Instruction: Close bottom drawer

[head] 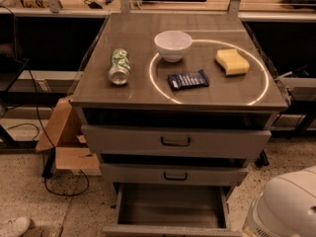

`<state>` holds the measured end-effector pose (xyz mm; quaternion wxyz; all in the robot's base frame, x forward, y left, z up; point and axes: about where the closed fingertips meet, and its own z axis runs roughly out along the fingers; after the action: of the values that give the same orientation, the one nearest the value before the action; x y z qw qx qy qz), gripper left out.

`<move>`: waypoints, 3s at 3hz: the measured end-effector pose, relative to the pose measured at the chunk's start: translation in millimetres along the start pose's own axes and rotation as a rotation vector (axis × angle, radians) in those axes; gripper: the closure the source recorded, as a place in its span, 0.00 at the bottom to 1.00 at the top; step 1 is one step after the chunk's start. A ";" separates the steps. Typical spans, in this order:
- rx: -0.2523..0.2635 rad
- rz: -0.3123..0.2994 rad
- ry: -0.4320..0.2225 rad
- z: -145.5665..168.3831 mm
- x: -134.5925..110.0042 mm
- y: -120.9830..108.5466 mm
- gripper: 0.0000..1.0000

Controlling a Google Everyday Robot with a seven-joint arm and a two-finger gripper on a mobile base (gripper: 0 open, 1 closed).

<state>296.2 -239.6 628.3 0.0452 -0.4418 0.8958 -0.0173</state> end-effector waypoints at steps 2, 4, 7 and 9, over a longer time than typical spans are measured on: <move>-0.058 0.033 0.004 18.3 9.0 20.4 1.00; -0.171 0.117 0.025 99.2 24.2 75.7 1.00; -0.210 0.190 0.057 123.1 32.3 90.5 1.00; -0.332 0.290 0.130 224.4 21.8 129.8 1.00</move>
Offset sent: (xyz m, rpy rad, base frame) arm -0.0517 0.0136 -0.0538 0.0887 0.1319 -0.0754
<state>202.1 -175.9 394.3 -0.0839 -0.3076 0.9416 0.1085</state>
